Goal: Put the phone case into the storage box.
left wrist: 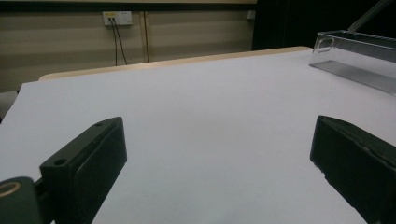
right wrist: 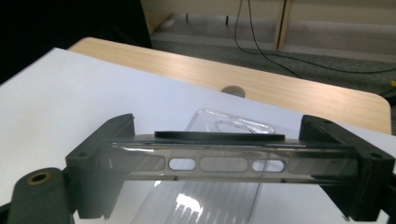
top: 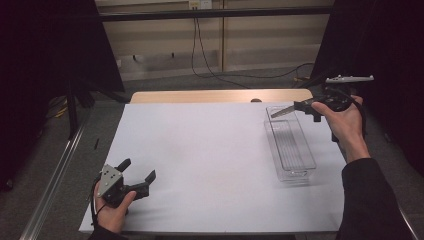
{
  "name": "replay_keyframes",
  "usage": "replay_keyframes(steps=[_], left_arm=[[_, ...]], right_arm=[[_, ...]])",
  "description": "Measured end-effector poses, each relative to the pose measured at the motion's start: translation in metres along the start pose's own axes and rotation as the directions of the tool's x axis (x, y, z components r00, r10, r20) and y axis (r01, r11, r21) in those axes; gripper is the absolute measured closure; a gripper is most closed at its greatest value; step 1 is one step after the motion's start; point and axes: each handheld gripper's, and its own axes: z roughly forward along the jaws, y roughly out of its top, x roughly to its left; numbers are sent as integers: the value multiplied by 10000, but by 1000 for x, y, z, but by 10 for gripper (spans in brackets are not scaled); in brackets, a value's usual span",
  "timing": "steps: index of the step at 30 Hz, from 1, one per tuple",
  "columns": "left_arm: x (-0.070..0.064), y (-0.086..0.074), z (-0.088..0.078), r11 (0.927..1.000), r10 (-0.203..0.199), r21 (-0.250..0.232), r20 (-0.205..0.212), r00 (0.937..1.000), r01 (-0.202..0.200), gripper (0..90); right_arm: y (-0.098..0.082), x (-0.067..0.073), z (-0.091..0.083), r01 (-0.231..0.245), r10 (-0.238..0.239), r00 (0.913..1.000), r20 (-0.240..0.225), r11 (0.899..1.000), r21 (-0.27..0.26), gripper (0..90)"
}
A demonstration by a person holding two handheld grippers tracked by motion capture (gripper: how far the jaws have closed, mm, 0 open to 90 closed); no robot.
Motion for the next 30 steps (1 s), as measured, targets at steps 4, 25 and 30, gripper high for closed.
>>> replay_keyframes(steps=[4, 25, 30], left_arm=[[0, 0, -2, 10000, -12, 12, -22, 10000, 12, 36], [1, 0, -2, 9999, 8, 103, -184, 9998, -6, 39], [1, 0, -2, 9999, -72, 116, -226, 9997, 75, 39]], right_arm=[[0, -1, 8, 49, -55, 9999, 160, 9994, 351, 117], [-9, 2, 48, -122, 13, 9928, 1199, 9959, 899, 117], [-9, 4, 54, -264, 137, 9893, 1455, 9960, 854, 117]])
